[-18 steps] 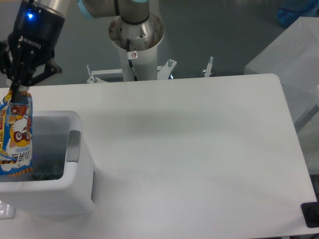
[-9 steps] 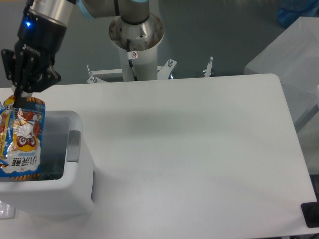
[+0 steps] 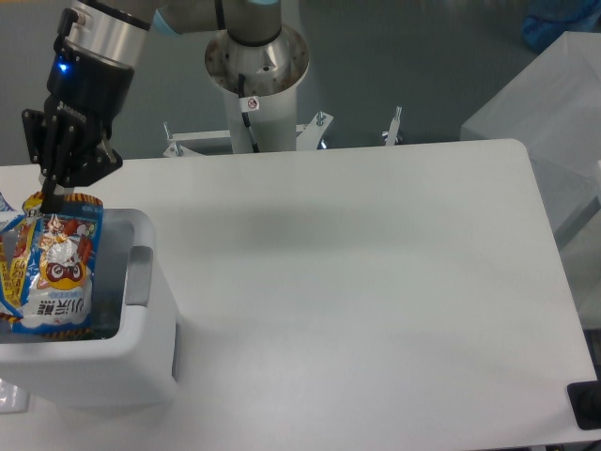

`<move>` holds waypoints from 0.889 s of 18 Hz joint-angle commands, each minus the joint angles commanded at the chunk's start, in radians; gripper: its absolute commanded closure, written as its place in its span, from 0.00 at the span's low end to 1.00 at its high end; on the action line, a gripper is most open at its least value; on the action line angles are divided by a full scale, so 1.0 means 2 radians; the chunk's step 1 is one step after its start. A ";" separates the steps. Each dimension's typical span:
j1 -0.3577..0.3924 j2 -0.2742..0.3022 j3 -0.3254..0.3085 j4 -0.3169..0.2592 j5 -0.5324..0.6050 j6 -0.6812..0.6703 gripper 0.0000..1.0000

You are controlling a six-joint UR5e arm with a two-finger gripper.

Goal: Place the trash in the trash can
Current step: 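Open the gripper to release the wrapper and raise it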

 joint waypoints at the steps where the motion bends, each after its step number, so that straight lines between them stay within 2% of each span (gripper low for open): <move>1: 0.000 -0.003 0.006 -0.001 -0.001 0.000 0.78; 2: 0.001 -0.004 0.008 0.000 -0.001 -0.001 0.61; 4: 0.002 -0.003 0.010 0.002 -0.001 -0.002 0.12; 5: 0.002 -0.002 0.010 0.002 -0.001 -0.005 0.00; 7: 0.003 0.001 0.010 0.002 -0.001 -0.007 0.00; 9: 0.006 -0.001 0.024 0.001 0.002 -0.008 0.00; 13: 0.044 -0.002 0.044 -0.002 0.011 -0.010 0.00; 16: 0.061 -0.002 0.038 -0.002 0.098 -0.005 0.00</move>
